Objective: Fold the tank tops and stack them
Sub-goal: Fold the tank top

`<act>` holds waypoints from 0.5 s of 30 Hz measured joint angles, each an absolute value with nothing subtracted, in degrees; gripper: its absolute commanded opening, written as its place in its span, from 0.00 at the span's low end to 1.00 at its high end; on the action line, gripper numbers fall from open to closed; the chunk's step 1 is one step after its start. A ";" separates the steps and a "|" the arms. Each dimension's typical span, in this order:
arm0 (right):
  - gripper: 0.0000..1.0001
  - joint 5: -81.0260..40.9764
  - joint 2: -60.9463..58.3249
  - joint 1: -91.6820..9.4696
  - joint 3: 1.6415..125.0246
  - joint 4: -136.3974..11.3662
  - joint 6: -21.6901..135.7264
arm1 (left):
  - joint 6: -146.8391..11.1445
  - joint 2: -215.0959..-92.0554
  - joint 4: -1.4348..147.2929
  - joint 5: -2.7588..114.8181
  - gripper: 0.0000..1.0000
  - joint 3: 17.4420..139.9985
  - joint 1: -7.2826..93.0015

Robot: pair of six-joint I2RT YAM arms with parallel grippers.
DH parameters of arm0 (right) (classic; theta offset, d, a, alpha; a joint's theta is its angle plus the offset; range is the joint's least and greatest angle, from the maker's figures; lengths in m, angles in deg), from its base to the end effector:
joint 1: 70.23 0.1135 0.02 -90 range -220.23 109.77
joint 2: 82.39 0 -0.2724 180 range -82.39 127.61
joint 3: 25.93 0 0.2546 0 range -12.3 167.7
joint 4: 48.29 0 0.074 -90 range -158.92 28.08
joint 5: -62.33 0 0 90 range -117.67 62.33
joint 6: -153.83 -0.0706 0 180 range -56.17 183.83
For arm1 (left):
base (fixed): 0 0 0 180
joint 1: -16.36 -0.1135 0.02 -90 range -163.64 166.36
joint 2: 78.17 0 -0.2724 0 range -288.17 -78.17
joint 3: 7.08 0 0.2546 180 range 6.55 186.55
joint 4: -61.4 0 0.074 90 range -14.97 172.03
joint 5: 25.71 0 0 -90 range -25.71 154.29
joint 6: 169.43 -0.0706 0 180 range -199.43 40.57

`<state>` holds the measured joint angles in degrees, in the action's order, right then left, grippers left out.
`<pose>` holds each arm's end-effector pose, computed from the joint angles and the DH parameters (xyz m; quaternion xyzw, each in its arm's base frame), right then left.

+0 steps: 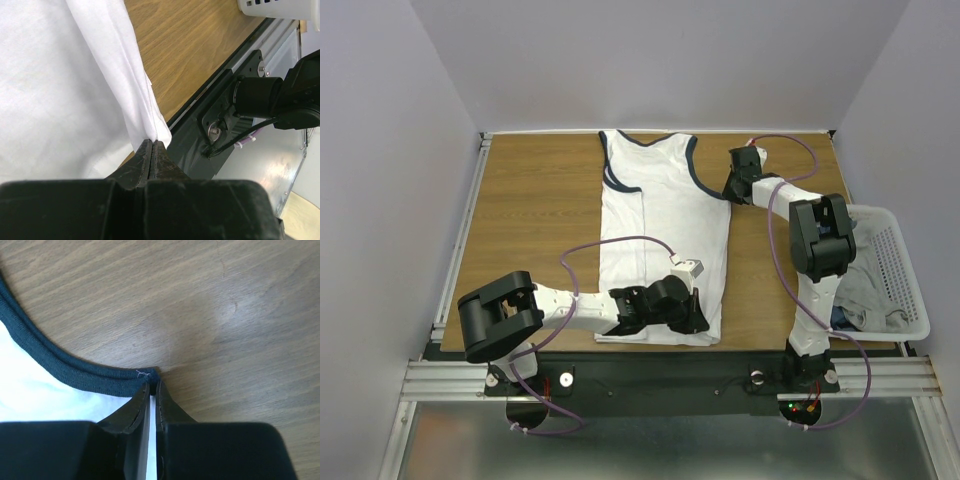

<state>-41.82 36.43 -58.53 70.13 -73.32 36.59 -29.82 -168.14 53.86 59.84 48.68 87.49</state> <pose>0.4753 0.0808 0.1481 0.1691 0.9113 0.0108 0.3752 0.1111 -0.3419 0.1779 0.1788 0.8317 -0.4723 0.2306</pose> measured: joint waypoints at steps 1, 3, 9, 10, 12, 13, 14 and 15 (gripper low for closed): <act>0.06 -41.86 36.43 -58.53 70.13 -73.32 36.59 | -29.82 -168.14 53.86 59.84 0.00 48.68 87.49; 0.04 -41.88 36.43 -58.53 70.13 -73.30 36.54 | -29.82 -168.14 53.84 59.84 0.00 48.68 87.49; 0.00 -42.21 36.06 -58.53 70.13 -73.34 36.15 | -29.80 -167.20 53.41 59.95 0.00 47.89 87.49; 0.00 -42.21 35.89 -58.53 70.13 -73.36 36.11 | -29.80 -166.79 53.32 60.02 0.00 47.54 87.49; 0.00 -42.19 35.12 -58.53 70.13 -73.41 35.89 | -29.74 -165.72 53.25 60.19 0.00 46.69 87.49; 0.00 -42.17 34.71 -58.53 70.13 -73.43 35.71 | -29.60 -165.28 53.21 60.32 0.00 46.34 87.49; 0.00 -42.15 34.25 -58.53 70.13 -73.41 35.56 | -29.52 -164.87 53.12 60.43 0.00 45.95 87.49; 0.00 -42.12 33.77 -58.51 70.13 -73.43 35.47 | -29.41 -164.41 53.06 60.61 0.00 45.58 87.49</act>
